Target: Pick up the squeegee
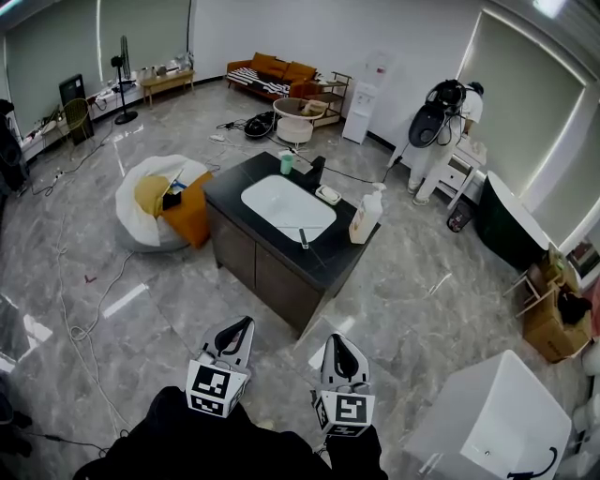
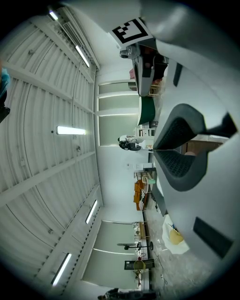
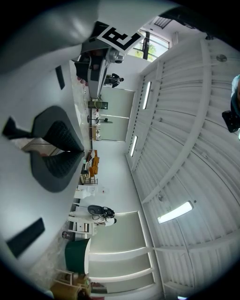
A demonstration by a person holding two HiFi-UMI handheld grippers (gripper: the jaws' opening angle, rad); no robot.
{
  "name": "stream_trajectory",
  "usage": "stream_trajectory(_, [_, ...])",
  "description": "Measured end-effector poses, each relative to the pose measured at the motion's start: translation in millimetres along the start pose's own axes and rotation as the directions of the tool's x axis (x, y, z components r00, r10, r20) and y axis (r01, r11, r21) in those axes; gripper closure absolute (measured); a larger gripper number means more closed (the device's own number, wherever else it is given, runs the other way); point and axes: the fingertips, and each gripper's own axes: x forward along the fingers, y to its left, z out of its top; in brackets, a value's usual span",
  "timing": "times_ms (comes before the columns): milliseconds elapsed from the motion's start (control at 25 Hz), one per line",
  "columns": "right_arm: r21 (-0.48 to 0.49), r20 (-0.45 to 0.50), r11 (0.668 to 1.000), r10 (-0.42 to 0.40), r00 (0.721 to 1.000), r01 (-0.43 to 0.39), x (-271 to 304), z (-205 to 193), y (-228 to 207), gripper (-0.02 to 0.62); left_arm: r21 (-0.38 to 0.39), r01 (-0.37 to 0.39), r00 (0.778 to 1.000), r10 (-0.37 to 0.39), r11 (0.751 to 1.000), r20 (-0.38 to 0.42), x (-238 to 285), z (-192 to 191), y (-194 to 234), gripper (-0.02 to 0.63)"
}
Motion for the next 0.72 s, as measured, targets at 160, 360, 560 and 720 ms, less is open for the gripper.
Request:
stream_trajectory(160, [0.004,-0.001,1.000,-0.004,1.000,0.004,27,-1,-10,0.578,0.000,0.000,1.000,0.000,1.000,0.002,27,2,13,0.578])
stream_trajectory(360, [0.011,-0.005,1.000,-0.019,1.000,0.019,80,0,-22,0.580,0.004,0.023,1.000,-0.023,1.000,0.001,76,6,40,0.578])
stream_trajectory(560, [0.018,-0.017,0.999,-0.032,0.999,0.032,147,3,-31,0.578,0.004,0.042,0.999,-0.042,0.999,-0.011,137,12,79,0.578])
stream_trajectory(720, [0.031,-0.034,0.998,-0.052,0.998,0.053,202,6,-36,0.580,0.014,0.075,0.997,-0.075,0.997,-0.028,185,20,111,0.578])
